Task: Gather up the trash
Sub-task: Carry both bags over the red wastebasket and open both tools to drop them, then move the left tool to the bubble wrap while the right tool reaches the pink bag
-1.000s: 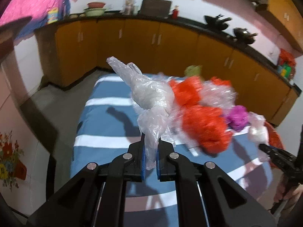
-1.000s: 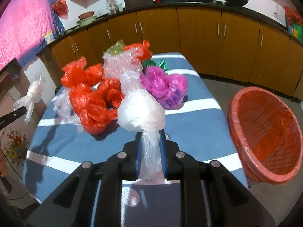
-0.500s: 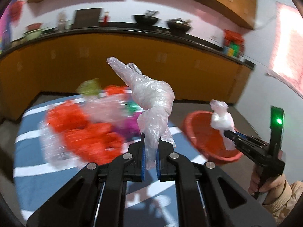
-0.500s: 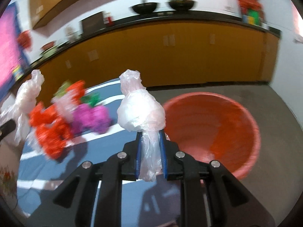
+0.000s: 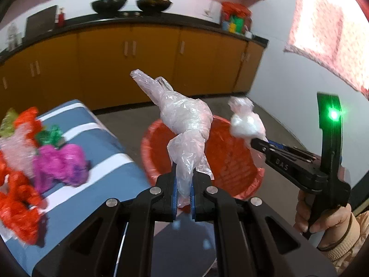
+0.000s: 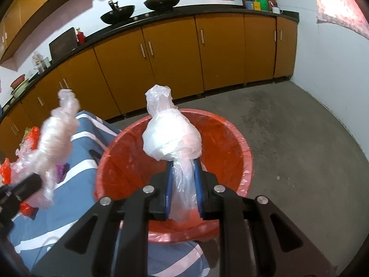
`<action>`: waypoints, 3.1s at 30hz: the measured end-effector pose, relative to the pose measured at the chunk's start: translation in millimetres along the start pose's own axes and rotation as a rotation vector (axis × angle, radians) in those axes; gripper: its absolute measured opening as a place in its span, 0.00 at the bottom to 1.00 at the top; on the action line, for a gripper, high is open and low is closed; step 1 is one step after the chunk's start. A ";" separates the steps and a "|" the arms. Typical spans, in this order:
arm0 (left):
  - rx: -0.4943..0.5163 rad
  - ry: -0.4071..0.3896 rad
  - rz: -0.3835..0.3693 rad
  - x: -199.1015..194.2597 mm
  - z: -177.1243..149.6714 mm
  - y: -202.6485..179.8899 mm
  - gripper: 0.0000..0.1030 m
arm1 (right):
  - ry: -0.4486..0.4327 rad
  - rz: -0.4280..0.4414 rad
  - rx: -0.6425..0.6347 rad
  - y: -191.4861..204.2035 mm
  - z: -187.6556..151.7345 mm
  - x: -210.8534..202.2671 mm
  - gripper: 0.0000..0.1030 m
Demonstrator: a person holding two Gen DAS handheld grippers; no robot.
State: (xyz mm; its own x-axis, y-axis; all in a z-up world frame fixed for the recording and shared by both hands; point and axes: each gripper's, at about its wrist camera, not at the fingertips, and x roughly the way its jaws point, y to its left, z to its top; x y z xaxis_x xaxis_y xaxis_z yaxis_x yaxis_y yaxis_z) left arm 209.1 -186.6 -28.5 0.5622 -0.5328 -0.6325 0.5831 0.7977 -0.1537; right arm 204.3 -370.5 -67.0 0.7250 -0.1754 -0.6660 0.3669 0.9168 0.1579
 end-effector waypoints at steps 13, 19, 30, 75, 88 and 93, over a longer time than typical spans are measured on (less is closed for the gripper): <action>0.008 0.080 -0.010 45.7 -0.6 -10.2 0.08 | 0.016 0.019 0.029 -8.5 10.5 23.6 0.24; -0.016 0.116 -0.017 52.9 -8.7 -6.4 0.13 | 0.033 0.025 0.031 -10.2 5.0 25.5 0.30; -0.070 0.085 0.016 25.3 -13.5 16.8 0.13 | 0.023 0.023 0.031 -4.6 4.0 13.1 0.34; -0.439 -0.112 0.697 -174.7 -143.3 288.6 0.55 | 0.145 0.327 -0.322 282.5 -34.4 75.8 0.44; -0.416 -0.107 0.656 -163.0 -139.8 284.7 0.60 | 0.136 0.355 -0.351 279.3 -48.1 73.3 0.05; -0.415 -0.087 0.660 -155.7 -135.6 289.6 0.60 | 0.134 0.361 -0.345 272.4 -50.1 70.1 0.04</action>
State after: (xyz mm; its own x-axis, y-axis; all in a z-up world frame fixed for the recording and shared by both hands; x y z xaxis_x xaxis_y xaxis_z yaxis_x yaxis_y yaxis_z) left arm 210.9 165.7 -77.5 0.7703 0.0816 -0.6324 -0.1448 0.9883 -0.0488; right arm 325.9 -115.1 -107.2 0.6809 0.2012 -0.7042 -0.1231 0.9793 0.1608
